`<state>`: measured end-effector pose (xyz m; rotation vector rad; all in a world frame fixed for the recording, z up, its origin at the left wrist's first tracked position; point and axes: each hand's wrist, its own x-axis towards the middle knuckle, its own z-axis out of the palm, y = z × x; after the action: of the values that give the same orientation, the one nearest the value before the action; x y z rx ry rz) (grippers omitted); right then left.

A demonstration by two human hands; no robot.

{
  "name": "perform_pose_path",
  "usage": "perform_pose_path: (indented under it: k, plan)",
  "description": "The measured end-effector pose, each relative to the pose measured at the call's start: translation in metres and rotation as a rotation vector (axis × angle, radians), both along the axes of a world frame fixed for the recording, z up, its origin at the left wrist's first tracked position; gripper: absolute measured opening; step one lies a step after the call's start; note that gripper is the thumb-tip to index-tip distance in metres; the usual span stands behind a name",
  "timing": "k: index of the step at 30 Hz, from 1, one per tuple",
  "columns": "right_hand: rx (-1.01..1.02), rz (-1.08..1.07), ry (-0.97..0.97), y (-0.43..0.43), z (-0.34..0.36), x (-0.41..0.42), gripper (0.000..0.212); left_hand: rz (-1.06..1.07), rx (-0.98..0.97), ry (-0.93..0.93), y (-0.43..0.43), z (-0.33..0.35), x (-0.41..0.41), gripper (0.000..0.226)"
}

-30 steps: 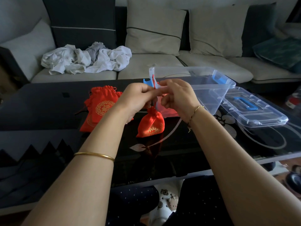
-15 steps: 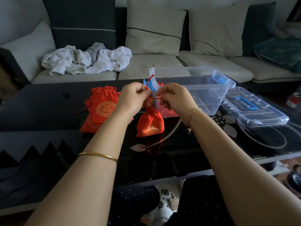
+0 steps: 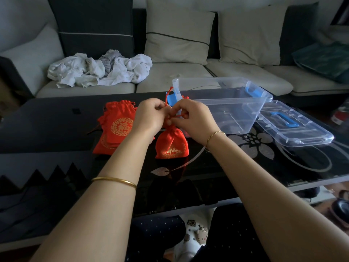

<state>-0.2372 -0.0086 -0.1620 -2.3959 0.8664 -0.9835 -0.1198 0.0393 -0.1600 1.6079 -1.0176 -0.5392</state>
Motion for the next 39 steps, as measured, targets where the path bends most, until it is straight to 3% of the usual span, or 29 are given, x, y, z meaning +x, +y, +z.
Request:
perform_pose_path:
  k: [3,5,8,10,14,21,30,33,39]
  plan:
    - [-0.076,-0.022,0.071,-0.002,-0.001,0.003,0.009,0.002,-0.002,0.033,0.000,0.000,-0.001,0.020]
    - [-0.018,-0.033,0.047,-0.003,-0.003,0.003,0.007,0.036,-0.012,0.038,0.000,0.001,0.001,0.019]
    - [0.289,-0.062,-0.072,-0.006,-0.005,0.000,0.015,0.124,-0.052,-0.037,0.000,0.007,0.006,0.004]
    - [0.538,-0.074,-0.180,-0.009,-0.006,-0.003,0.027,0.101,-0.107,-0.132,0.003,0.011,0.006,0.016]
    - [0.883,-0.067,-0.421,-0.013,-0.008,-0.004,0.030,-0.077,-0.070,-0.502,0.009,0.015,-0.008,0.006]
    - [1.149,0.002,-0.532,-0.014,-0.005,-0.009,0.024,-0.024,-0.013,-0.694,0.007,0.009,-0.010,0.010]
    - [1.147,0.070,-0.476,-0.015,-0.002,-0.015,0.016,-0.028,-0.027,-0.729,0.003,0.005,-0.009,0.007]
    - [1.000,0.041,-0.395,-0.016,-0.003,-0.018,0.011,-0.019,-0.024,-0.721,0.001,0.001,-0.009,0.005]
    - [0.504,-0.156,-0.124,-0.030,-0.011,-0.032,0.015,0.039,0.080,-0.553,0.002,0.004,0.002,0.005]
